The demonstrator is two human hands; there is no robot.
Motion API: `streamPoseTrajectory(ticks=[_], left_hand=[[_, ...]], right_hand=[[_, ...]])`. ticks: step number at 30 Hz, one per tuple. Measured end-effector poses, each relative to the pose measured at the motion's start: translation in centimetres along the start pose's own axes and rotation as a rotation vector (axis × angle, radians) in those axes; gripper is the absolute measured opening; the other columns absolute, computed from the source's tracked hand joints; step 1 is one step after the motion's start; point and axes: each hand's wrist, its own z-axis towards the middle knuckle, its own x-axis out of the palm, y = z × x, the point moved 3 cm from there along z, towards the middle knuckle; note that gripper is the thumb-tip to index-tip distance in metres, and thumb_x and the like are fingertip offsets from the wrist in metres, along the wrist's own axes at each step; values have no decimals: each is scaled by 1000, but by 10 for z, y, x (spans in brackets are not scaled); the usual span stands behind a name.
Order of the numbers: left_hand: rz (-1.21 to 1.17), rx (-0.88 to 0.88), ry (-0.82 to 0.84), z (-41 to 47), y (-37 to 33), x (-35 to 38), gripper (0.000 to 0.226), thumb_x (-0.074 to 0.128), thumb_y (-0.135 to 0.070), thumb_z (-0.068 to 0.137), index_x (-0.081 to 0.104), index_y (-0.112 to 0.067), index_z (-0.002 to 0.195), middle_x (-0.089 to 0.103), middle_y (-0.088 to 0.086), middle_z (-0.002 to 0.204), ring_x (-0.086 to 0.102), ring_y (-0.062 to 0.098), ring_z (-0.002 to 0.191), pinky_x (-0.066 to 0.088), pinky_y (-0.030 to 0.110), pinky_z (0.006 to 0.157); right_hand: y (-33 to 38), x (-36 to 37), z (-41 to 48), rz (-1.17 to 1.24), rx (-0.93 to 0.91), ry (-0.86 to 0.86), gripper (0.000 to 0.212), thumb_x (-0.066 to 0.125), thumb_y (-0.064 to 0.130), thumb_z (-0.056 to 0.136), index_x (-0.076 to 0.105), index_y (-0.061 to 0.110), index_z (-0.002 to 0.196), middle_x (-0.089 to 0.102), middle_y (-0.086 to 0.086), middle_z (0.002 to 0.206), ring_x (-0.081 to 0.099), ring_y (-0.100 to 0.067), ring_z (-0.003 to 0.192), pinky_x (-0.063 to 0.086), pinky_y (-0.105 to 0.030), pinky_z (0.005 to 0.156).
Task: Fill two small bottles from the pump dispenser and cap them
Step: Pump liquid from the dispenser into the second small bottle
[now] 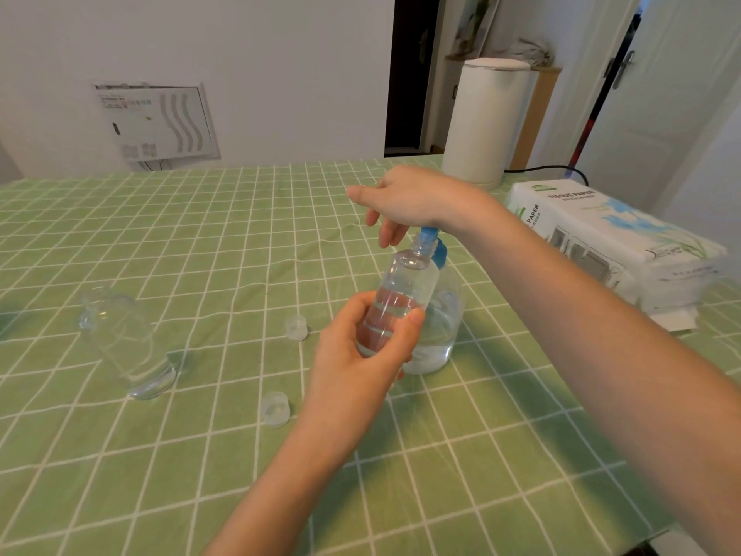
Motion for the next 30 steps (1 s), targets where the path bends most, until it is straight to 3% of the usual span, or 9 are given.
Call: streamPoseTrajectory(ticks=[13,21,26,30], left_hand=[[20,7,-10,0,3,0,36,60,-48,68,65,-23,93,64,-13,67,58,-2,59,49,13,54],[39,26,10,1,6,-2,31,61,-52,69,64,-34,94,68,-8,79,63,4,69,50,13,58],[67,42,-17,3,7,-2,31,63,-53,68,60,-39,96,68,-11,85,64,6,70,48,13,58],[90,45,-47,4,10,-5,34,64,-54,68,59,-39,98,66,-12,91,65,8,74,49,17,60]], right_hand=[[-4,5,-1,28,23,7,50,37,49,97,66,8,98,72,-7,81,68,-25,92,50,-35,88],[-2,-2,-2,106,11,-22,49,36,47,98,66,8,99,74,-9,80,69,-26,91,48,-29,82],[-3,-3,-5,235,29,7,46,39,44,98,66,7,100,73,-8,76,70,-22,78,46,-24,68],[-2,-3,-7,311,29,11,45,39,40,99,65,4,104,71,-10,79,66,-21,72,48,-25,75]])
